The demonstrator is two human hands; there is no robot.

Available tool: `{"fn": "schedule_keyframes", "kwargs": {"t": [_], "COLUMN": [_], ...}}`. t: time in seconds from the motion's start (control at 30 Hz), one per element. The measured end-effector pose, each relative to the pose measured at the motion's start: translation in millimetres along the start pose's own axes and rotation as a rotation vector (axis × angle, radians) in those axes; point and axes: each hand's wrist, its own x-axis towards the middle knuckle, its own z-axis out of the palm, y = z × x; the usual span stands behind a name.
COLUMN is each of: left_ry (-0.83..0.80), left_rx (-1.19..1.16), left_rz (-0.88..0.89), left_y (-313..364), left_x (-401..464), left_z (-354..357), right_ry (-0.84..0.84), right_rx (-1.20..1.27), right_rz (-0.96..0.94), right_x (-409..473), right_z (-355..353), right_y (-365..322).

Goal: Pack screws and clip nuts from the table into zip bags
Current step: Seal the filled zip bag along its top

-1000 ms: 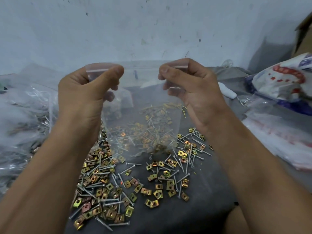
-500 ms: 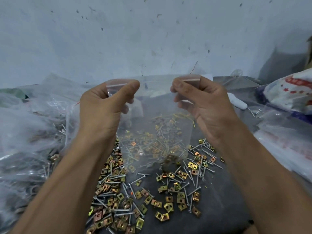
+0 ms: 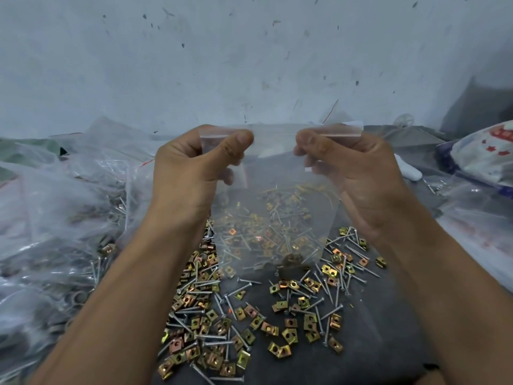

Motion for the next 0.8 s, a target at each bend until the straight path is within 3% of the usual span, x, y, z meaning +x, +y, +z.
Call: {"fn": "schedule_keyframes", "kwargs": {"t": [0.8], "left_ry": [-0.025], "left_rx": [0.079], "left_rz": [0.035], "left_y": [19.3], "left_x": [-5.4], "left_z": [-30.1], "right_ry": [-0.02], "right_rx": [-0.044], "right_rz": [0.0], "right_x": [0.6], "right_z": [-8.4], "right_y": [-3.1]}}
